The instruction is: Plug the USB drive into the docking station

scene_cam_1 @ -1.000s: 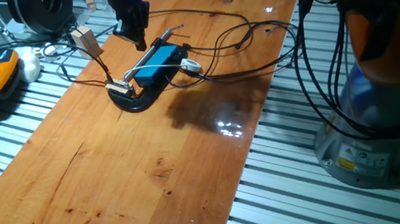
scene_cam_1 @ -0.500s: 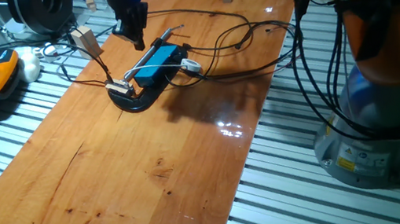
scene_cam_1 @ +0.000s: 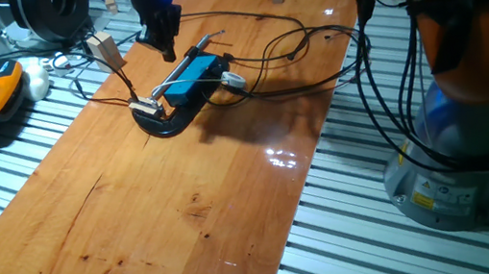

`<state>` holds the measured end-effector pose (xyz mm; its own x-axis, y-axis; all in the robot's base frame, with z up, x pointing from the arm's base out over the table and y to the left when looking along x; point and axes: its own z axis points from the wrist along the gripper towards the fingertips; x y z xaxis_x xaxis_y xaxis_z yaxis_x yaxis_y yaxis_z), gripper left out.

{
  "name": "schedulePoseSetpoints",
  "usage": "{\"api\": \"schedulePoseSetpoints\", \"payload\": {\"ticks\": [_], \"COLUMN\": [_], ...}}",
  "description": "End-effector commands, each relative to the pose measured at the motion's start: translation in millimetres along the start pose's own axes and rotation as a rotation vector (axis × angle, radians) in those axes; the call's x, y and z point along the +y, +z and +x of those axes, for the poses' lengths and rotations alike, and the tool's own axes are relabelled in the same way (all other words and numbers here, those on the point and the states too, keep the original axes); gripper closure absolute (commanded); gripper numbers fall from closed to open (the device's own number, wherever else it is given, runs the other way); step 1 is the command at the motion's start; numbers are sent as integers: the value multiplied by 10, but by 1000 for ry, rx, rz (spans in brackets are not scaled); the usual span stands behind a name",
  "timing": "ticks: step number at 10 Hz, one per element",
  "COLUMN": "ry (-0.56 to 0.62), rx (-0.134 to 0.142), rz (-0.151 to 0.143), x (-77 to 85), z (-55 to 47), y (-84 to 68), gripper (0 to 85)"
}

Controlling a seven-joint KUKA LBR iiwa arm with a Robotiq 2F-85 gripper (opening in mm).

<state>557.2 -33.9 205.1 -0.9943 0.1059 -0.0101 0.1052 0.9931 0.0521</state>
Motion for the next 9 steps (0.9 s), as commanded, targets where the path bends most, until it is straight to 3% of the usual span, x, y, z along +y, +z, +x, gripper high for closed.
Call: {"api": "schedulePoseSetpoints", "payload": {"ticks": [1,3,6,9], "ry": [14,47,101,152], "rx": [-2,5,-3,-17], "rz": [0,5,18,33], "x": [-30,-62,6,79], "z": [-49,-98,-253,-313], "y": [4,7,45,76], "gripper": [850,850,850,850]}}
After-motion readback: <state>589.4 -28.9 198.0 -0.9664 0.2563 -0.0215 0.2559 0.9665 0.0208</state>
